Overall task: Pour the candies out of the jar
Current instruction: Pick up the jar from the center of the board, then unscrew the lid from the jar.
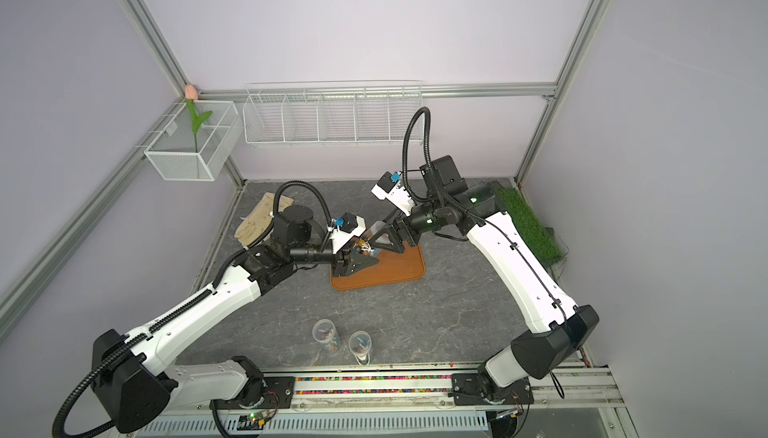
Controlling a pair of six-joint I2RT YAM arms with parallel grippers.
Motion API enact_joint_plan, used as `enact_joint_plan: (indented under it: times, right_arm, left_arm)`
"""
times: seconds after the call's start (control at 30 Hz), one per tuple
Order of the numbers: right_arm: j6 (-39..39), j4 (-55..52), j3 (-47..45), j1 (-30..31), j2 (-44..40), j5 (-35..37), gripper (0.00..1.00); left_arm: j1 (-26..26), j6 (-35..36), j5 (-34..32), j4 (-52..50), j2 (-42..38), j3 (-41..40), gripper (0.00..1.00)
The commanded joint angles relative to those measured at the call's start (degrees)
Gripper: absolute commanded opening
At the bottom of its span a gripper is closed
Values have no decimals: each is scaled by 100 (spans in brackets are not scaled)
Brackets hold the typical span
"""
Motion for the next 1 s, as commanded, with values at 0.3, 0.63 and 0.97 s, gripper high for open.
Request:
enact_joint_plan:
  times: [0.3,0.63,0.97]
  right_arm:
    - [2555,3513,-1628,-234,-1803,2350,89]
    - [3197,3556,-1931,-152,-1651,2111,88]
    - [3542,4117,-2131,216,-1356,2177,91]
  left_arm:
    - [-35,-1808,-995,2577,-180,-853,39]
    - [-44,-1824,-1519,2737,-315,-1048,39]
    - [-44,-1894,-1749,2836,-286,-1113,39]
